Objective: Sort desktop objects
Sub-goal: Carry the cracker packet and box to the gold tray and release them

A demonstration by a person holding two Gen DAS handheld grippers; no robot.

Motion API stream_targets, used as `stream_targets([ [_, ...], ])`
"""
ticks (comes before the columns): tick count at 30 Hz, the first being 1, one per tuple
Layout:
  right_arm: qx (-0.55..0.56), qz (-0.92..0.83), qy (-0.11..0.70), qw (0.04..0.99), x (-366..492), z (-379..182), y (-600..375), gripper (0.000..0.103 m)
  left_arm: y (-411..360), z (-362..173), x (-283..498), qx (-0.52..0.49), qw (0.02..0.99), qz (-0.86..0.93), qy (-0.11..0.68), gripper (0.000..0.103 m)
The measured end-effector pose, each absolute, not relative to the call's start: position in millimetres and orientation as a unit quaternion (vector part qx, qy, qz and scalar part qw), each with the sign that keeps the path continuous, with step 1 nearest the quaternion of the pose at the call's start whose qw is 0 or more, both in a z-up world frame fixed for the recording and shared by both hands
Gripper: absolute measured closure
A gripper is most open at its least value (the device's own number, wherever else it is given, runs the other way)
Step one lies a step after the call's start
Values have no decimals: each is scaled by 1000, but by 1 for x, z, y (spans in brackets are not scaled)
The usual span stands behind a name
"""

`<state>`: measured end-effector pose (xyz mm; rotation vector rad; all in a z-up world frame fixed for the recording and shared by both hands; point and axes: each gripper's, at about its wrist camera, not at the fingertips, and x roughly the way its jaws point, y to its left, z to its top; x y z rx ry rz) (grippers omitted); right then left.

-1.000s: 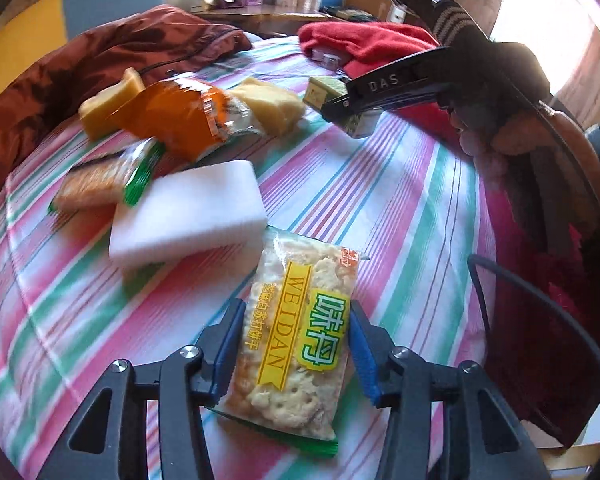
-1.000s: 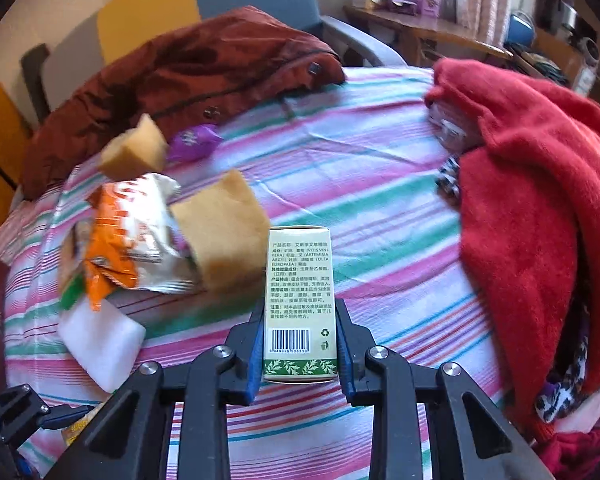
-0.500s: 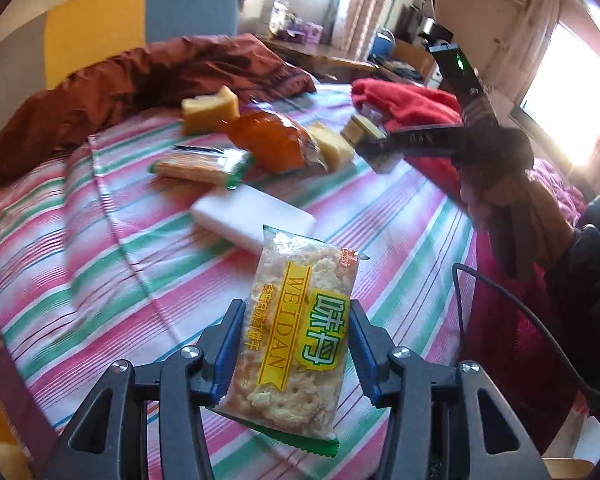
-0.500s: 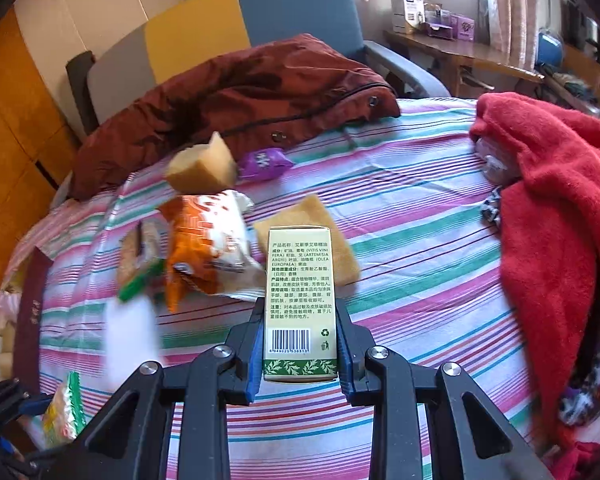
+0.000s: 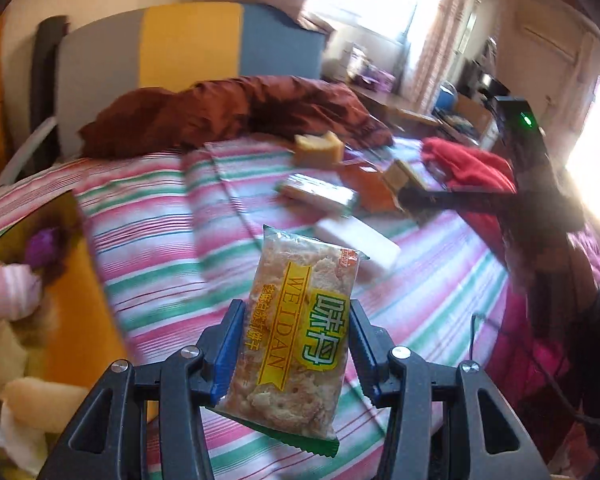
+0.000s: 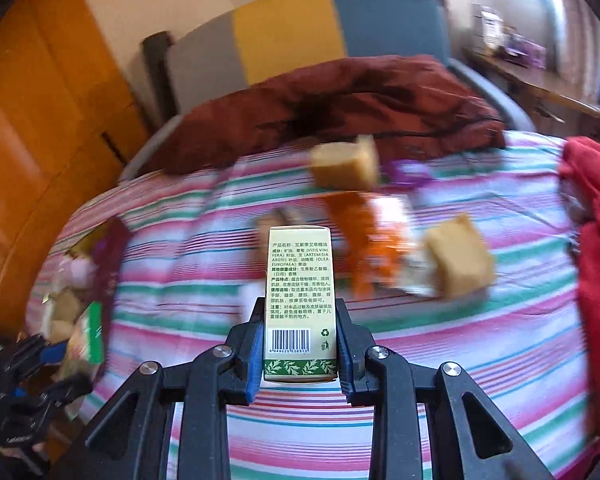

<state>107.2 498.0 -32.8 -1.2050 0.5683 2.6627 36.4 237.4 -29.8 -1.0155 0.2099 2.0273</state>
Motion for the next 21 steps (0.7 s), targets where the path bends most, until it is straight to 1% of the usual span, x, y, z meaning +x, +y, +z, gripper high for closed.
stream_targets([
  [12,-413,889,187,-61,53,-28,368,73,114,-18,-16,-404,275,872,-13,53],
  [17,-410,885,189,-110,30,-21,320,73,71,-23,-31,-405,208,890,-34,53],
  [21,-409,884,182,-137,8,-15,279,73,46,-29,-38,-405,164,899,-36,53],
])
